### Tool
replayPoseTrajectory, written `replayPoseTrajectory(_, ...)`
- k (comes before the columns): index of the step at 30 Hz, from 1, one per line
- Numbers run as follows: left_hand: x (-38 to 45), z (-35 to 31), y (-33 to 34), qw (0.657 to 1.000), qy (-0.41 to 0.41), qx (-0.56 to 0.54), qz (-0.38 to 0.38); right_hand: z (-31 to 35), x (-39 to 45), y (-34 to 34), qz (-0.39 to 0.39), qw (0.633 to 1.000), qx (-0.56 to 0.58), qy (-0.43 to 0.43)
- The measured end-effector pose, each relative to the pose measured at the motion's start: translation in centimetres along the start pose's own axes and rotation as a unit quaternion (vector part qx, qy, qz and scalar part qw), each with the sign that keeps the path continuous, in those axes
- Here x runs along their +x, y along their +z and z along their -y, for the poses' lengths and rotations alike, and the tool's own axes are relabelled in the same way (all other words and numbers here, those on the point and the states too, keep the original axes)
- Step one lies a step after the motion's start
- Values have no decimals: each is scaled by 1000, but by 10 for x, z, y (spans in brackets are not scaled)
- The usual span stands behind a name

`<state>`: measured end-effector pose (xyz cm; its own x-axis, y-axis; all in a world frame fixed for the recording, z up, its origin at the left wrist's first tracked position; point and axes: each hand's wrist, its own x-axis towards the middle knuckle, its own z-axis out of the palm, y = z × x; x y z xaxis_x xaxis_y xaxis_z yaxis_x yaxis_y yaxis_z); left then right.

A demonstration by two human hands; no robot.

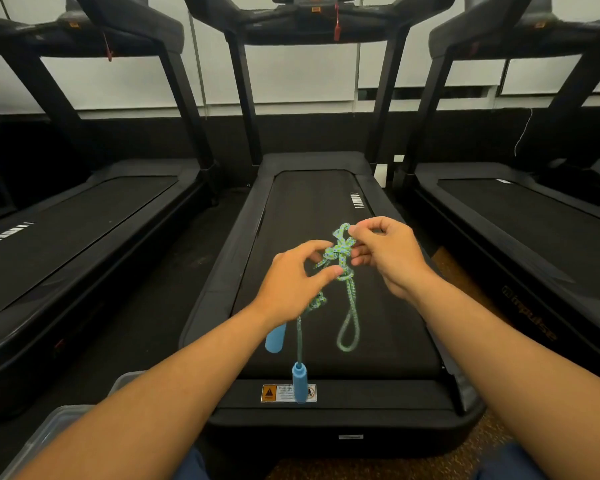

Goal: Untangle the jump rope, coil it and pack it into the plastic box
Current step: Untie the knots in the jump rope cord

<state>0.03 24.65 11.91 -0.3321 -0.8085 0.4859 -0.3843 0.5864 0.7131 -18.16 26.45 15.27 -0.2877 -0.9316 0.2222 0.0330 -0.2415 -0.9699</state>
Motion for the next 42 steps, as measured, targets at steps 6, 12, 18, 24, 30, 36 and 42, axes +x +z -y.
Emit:
replayPoseTrajectory(6, -2, -5, -3, 999, 45, -1, -9, 1, -4, 2, 32, 999, 5, 7)
replayPoseTrajectory(12, -2, -12, -3, 999, 20, -29, -35, -2, -5, 5, 65, 998, 17, 13)
replayPoseTrajectory(18, 7, -8, -7, 990, -64, -88, -93, 0, -8, 0, 178, 983, -38, -33)
replayPoseTrajectory(24, 12, 0, -9, 959, -153, -197, -132, -6, -11, 0, 244, 965, -89, -33)
replayPoseTrajectory(30, 4, -6, -12, 982, -83, -142, -97, -10, -8, 6, 184, 978, -89, -46)
replayPoseTrajectory(36, 1, -3, -9, 997, 37, -1, -65, -7, -9, 2, 139, 985, -84, -62)
replayPoseTrajectory(42, 5, -4, -8, 993, 27, 14, -110, -6, -9, 0, 168, 984, -36, -43)
